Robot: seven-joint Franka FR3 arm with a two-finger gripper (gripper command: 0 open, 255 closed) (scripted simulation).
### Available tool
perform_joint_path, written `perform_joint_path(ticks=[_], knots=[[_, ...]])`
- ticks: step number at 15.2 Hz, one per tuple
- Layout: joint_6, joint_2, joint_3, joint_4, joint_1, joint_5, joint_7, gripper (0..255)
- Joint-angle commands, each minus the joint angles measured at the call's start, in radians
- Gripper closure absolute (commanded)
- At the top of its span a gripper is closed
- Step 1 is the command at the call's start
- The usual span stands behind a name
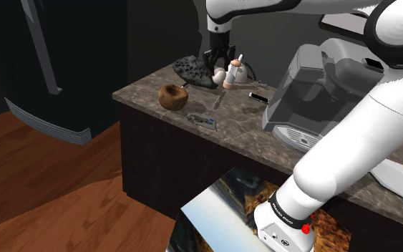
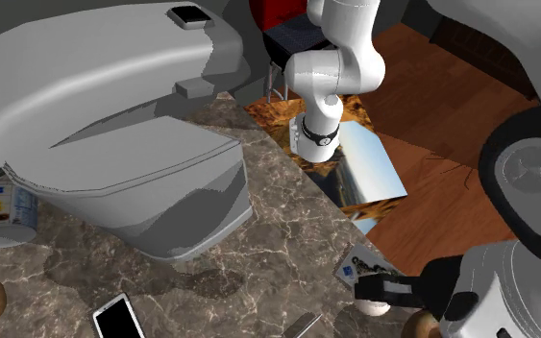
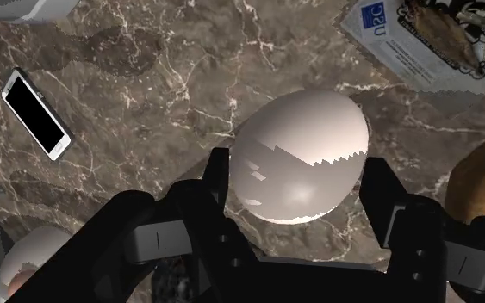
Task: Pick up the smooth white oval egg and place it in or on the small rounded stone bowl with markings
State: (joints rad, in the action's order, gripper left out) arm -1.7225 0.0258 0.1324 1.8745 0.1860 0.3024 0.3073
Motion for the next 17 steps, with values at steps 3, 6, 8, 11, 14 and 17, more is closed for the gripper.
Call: perform_joint_path(ticks=[3, 6, 8, 11, 14, 17], knots=[[0.051, -0.095, 0.044, -0.120, -0.044, 0.002, 0.079, 255], [0.099, -0.179, 0.071, -0.233, -0.081, 0.009, 0.132, 255], [0.135, -0.241, 0.087, -0.318, -0.108, 0.017, 0.165, 255], [0.196, -0.343, 0.105, -0.464, -0.155, 0.033, 0.209, 255], [0.221, -0.403, 0.111, -0.540, -0.182, 0.043, 0.233, 255], [0.181, -0.400, 0.110, -0.496, -0.178, 0.043, 0.243, 255]])
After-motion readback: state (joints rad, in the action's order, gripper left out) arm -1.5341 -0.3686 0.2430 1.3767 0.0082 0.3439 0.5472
